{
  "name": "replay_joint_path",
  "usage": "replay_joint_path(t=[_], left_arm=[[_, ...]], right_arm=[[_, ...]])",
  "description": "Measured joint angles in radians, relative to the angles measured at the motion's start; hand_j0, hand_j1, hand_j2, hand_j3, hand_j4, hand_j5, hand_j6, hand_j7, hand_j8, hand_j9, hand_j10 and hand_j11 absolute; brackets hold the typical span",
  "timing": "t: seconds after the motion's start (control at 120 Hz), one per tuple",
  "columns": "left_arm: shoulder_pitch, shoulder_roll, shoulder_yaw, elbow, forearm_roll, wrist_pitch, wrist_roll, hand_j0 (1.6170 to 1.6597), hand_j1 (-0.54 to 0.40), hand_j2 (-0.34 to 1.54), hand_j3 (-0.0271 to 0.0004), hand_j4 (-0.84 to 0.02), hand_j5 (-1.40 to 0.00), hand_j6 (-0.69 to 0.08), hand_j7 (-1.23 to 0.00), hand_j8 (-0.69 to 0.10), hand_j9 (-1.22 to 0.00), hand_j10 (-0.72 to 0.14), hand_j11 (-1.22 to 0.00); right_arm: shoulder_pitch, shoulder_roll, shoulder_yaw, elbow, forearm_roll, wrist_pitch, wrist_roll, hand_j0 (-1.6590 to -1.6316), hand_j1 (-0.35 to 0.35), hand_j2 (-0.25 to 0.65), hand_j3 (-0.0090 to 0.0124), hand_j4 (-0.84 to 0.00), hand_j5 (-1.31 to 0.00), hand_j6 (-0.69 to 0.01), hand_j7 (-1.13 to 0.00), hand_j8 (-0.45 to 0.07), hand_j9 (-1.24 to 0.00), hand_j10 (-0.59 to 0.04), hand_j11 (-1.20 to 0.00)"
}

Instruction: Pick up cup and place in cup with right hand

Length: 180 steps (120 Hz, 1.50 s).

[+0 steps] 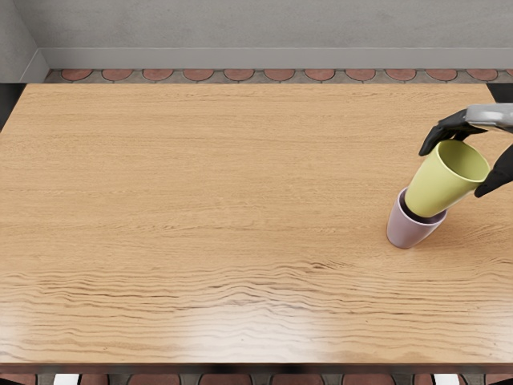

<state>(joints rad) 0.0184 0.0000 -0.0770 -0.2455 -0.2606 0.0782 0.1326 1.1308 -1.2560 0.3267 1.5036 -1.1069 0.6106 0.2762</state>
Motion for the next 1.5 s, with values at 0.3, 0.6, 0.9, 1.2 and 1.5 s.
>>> replay_joint_path(t=[0.3, 0.6, 0.9, 1.2, 1.5], left_arm=[[0.000, 0.000, 0.000, 0.000, 0.000, 0.000, 0.000, 1.6581, 0.349, 0.00, -0.0002, 0.000, 0.00, 0.000, 0.00, 0.000, 0.00, 0.000, 0.00], [0.000, 0.000, 0.000, 0.000, 0.000, 0.000, 0.000, 1.6581, 0.349, 0.00, -0.0002, 0.000, 0.00, 0.000, 0.00, 0.000, 0.00, 0.000, 0.00], [-0.007, 0.000, 0.000, 0.000, 0.000, -0.002, 0.000, 1.6581, 0.349, 0.00, -0.0002, 0.000, 0.00, 0.000, 0.00, 0.000, 0.00, 0.000, 0.00], [-0.003, 0.000, 0.001, -0.001, -0.001, -0.003, 0.000, 1.6581, 0.349, 0.00, -0.0003, 0.000, 0.00, 0.000, 0.00, 0.000, 0.00, 0.000, 0.00], [0.000, 0.000, 0.003, -0.002, -0.001, -0.003, 0.001, 1.6581, 0.349, 0.00, -0.0003, 0.000, 0.00, 0.000, 0.00, 0.000, 0.00, 0.000, 0.00]], right_arm=[[-0.002, -0.001, -0.006, -0.002, 0.055, 0.000, 0.000, -1.6581, -0.119, -0.007, 0.0000, -0.220, -0.28, -0.205, -0.28, -0.195, -0.28, -0.218, -0.28], [-0.008, -0.004, -0.004, 0.000, 0.084, 0.000, 0.004, -1.6581, -0.246, -0.007, 0.0000, -0.106, -0.12, -0.106, -0.12, -0.101, -0.12, -0.104, -0.12], [0.000, -0.124, 0.046, -0.003, 0.419, 0.000, 0.001, -1.6581, -0.305, -0.003, 0.0000, -0.053, -0.06, -0.056, -0.05, -0.053, -0.06, -0.052, -0.06], [-0.008, -0.157, 0.055, 0.002, 0.523, 0.000, -0.022, -1.6581, -0.319, -0.001, 0.0000, -0.040, -0.04, -0.043, -0.04, -0.041, -0.04, -0.039, -0.04], [-0.005, -0.047, 0.054, 0.003, 0.610, 0.000, -0.125, -1.6581, -0.322, -0.001, 0.0000, -0.035, -0.04, -0.038, -0.03, -0.036, -0.04, -0.035, -0.04]])
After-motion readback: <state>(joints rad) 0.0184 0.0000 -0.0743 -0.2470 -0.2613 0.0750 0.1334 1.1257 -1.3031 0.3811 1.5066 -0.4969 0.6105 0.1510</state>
